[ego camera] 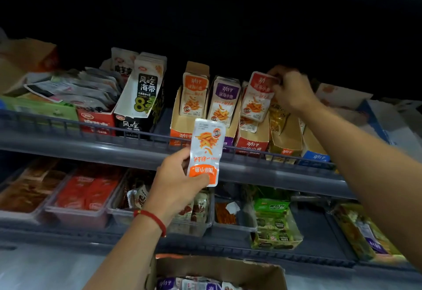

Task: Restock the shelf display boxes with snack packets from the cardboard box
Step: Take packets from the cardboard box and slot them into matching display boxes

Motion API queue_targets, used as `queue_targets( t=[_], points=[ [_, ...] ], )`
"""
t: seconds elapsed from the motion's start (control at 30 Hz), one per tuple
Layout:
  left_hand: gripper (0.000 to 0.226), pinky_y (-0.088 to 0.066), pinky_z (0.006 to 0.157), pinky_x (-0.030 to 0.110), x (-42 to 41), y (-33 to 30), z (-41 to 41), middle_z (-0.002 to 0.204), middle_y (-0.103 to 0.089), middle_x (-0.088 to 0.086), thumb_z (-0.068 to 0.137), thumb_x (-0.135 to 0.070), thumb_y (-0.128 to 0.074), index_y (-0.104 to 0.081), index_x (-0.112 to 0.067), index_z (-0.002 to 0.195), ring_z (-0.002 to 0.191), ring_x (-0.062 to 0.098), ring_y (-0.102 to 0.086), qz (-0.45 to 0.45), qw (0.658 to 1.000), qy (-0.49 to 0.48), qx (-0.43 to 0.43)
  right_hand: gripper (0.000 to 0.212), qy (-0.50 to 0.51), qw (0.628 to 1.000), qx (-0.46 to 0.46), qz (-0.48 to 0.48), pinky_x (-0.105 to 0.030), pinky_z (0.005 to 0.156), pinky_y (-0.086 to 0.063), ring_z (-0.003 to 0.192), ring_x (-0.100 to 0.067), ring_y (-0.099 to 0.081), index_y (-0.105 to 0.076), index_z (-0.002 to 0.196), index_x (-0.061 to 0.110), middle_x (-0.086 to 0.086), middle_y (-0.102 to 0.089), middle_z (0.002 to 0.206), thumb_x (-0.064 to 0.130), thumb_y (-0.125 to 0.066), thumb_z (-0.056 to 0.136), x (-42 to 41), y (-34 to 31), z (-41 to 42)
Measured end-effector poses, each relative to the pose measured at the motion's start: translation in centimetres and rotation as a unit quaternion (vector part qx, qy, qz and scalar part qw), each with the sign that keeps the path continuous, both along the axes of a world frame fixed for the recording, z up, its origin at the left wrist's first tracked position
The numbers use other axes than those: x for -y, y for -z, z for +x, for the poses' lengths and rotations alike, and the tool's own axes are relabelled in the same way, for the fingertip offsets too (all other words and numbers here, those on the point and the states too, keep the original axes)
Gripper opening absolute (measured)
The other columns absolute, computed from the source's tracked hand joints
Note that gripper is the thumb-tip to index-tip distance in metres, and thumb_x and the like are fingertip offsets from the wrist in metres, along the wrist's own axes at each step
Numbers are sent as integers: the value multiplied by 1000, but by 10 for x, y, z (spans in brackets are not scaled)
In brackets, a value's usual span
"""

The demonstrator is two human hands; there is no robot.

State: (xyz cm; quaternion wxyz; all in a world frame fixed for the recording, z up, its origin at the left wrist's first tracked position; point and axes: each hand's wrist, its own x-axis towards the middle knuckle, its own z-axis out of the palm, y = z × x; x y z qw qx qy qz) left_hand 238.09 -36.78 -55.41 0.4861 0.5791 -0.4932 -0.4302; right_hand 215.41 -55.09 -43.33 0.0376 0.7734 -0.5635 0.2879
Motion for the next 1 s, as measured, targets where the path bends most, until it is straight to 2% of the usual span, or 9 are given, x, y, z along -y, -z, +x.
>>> queue_targets(
  t=[0.1, 0.2, 0.33, 0.5, 0.77, 1.0],
  points=[
    [55, -63, 79, 34, 1, -1, 3, 104, -74, -11, 80, -9, -82, -61, -32, 125, 92, 8, -73, -10, 1000, -4, 20, 31, 2, 999, -35, 18, -40, 101, -49, 123, -28, -59, -58, 132, 15, -11, -62, 133, 16, -56, 101, 4, 18, 6],
    [57, -63, 80, 31, 3, 0, 5, 109, -73, -9, 81, -9, -81, -59, -31, 129, 95, 9, -72, -11, 1000, -6, 23, 30, 19, 996, -85, -1, -48, 97, -53, 118, -31, -62, -59, 130, 18, -11, -64, 130, 25, -58, 101, 5, 30, 9],
    [56, -60, 74, 23, 4, 1, 5, 109, -72, -10, 82, -8, -80, -58, -32, 128, 95, 9, -72, -10, 1000, -2, 17, 31, 58, 992, -107, -17, -46, 92, -53, 112, -32, -62, -61, 129, 15, -13, -64, 127, 27, -59, 101, 9, 33, 7],
    [53, -55, 62, 14, 4, 4, 4, 104, -74, -10, 82, -7, -80, -59, -32, 124, 89, 5, -72, -9, 1000, -3, 17, 36, 55, 987, -146, -26, -46, 89, -56, 108, -30, -65, -61, 129, 16, -11, -66, 124, 31, -66, 96, 10, 32, 5],
    [53, -52, 59, 11, 4, 4, 2, 105, -73, -12, 83, -7, -79, -59, -33, 123, 87, 3, -72, -6, 1000, -2, 22, 37, 51, 976, -210, -40, -41, 85, -55, 100, -29, -65, -58, 130, 12, -14, -65, 117, 28, -63, 98, 14, 30, 8],
    [53, -51, 56, 10, 4, 4, 0, 103, -73, -11, 83, -6, -79, -58, -32, 125, 83, 2, -72, -3, 1000, -2, 26, 35, 56, 974, -215, -49, -41, 81, -57, 91, -26, -66, -55, 130, 14, -13, -64, 113, 25, -63, 98, 20, 35, 8]
  ],
)
